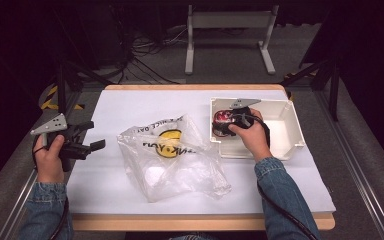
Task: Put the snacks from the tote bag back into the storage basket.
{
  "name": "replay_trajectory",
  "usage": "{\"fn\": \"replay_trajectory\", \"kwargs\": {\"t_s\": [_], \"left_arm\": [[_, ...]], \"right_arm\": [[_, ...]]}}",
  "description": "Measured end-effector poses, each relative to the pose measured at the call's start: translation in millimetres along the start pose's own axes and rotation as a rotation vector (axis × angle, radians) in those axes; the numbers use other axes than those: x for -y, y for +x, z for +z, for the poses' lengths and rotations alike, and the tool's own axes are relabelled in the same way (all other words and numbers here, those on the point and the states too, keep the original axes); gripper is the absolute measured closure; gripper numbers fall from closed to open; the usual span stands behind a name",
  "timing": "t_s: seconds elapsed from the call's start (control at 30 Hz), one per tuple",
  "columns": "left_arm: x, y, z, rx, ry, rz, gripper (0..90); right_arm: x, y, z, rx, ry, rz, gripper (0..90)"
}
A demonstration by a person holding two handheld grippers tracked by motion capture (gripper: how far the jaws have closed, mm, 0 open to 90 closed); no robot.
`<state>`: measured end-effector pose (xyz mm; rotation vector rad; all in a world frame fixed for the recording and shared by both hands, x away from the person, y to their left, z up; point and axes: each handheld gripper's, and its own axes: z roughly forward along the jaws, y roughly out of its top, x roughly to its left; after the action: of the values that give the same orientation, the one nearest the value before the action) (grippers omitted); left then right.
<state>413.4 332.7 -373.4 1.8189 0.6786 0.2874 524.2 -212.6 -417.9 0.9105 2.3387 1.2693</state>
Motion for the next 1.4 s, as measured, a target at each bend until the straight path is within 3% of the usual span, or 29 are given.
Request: {"fn": "replay_trajectory", "kwargs": {"t_s": [0.1,0.23,0.5,0.77,0.87,1.07,1.2,1.4], "left_arm": [[0.4,-1.1,1.8,-0.009,0.019,0.008,3.5],[0.9,-3.0,1.3,-0.012,0.023,0.006,3.3],[5.7,-6.9,-1.2,-0.020,0.042,-0.002,3.2],[9.4,-15.4,-1.7,-0.013,0.060,-0.008,3.2],[13.4,-20.1,-0.9,-0.007,0.087,-0.004,3.2],[26.5,-25.2,-2.3,-0.021,0.142,0.003,3.2],[32.0,-26.4,-3.7,-0.014,0.139,-0.017,3.2],[33.4,-28.3,-5.1,-0.005,0.127,-0.015,3.2]], "right_arm": [[-4.3,-0.3,-2.1,0.005,0.012,0.017,8.2],[-12.0,-0.1,-9.4,0.016,0.011,0.026,4.8],[-24.7,3.3,-28.9,0.000,0.002,0.035,5.4],[-38.9,13.7,-63.0,-0.015,-0.010,0.027,5.8],[-41.6,17.8,-77.7,-0.012,-0.008,0.016,5.9],[-41.5,25.5,-105.0,-0.010,-0.010,-0.016,6.1],[-37.0,29.6,-120.3,-0.002,-0.033,-0.029,5.4],[-27.7,32.0,-135.8,0.013,-0.040,-0.034,3.8]]}}
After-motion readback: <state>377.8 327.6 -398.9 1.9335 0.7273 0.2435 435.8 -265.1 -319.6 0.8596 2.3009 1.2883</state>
